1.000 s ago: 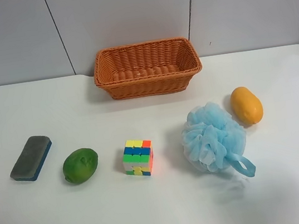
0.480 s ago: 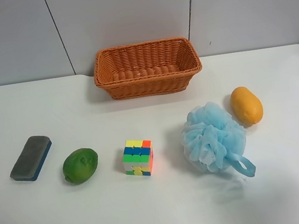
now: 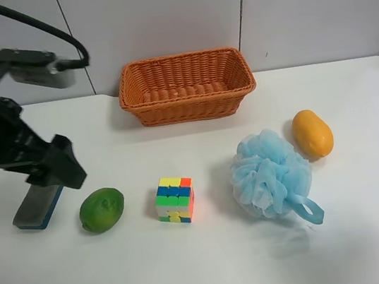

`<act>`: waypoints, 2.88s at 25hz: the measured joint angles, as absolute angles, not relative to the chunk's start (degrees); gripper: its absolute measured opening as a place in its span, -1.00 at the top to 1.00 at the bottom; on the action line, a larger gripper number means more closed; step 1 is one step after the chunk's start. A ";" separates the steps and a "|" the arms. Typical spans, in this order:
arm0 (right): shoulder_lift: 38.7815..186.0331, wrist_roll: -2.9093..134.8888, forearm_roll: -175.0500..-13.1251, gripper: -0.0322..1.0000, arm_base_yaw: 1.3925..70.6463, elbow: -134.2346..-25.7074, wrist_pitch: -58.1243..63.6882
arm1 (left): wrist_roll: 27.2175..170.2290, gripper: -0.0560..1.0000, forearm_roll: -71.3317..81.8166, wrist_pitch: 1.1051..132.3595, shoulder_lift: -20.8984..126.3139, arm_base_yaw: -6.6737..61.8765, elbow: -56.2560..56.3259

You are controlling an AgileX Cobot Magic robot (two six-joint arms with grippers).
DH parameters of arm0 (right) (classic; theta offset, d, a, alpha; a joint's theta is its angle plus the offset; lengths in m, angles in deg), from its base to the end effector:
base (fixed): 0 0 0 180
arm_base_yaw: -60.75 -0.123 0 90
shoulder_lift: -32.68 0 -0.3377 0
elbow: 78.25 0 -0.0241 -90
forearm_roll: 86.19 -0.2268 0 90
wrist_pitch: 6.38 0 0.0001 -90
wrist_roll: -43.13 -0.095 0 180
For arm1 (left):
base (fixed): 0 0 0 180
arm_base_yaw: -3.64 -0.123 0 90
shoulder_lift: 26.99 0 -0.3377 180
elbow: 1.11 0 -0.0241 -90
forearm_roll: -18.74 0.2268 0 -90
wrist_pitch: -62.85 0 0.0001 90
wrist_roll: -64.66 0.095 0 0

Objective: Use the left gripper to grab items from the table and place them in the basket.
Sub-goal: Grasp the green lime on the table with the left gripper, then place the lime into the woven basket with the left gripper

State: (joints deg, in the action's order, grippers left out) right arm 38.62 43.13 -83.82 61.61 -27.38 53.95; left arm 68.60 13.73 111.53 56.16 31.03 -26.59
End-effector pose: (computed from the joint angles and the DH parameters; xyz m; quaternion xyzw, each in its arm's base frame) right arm -0.0749 -0.0023 0.2589 0.0070 0.8531 -0.0246 0.5212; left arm 0.1916 -0.1063 0.3212 0.2435 0.9490 -0.0770 0.1847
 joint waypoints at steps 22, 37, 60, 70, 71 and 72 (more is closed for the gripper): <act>38.62 43.13 -83.82 -0.99 61.61 -27.38 53.95 | 71.58 -0.79 10.37 97.92 81.33 31.41 -26.55; 38.62 43.13 -83.82 -0.99 61.61 -27.38 53.95 | 72.47 -0.35 10.43 93.96 87.04 31.41 -26.53; 38.62 43.13 -83.82 -0.99 61.61 -27.38 53.95 | 74.96 -0.24 16.83 98.08 70.50 31.41 -14.89; 38.62 43.13 -83.82 -0.99 61.61 -27.38 53.95 | 87.09 -0.24 18.74 91.24 88.28 31.41 14.18; 38.62 43.13 -83.82 -0.99 61.61 -27.38 53.95 | 88.01 -0.24 18.41 91.19 90.72 31.41 16.52; 38.62 43.13 -83.82 -0.99 61.61 -27.38 53.95 | 88.76 -0.24 17.98 91.07 93.57 31.41 18.74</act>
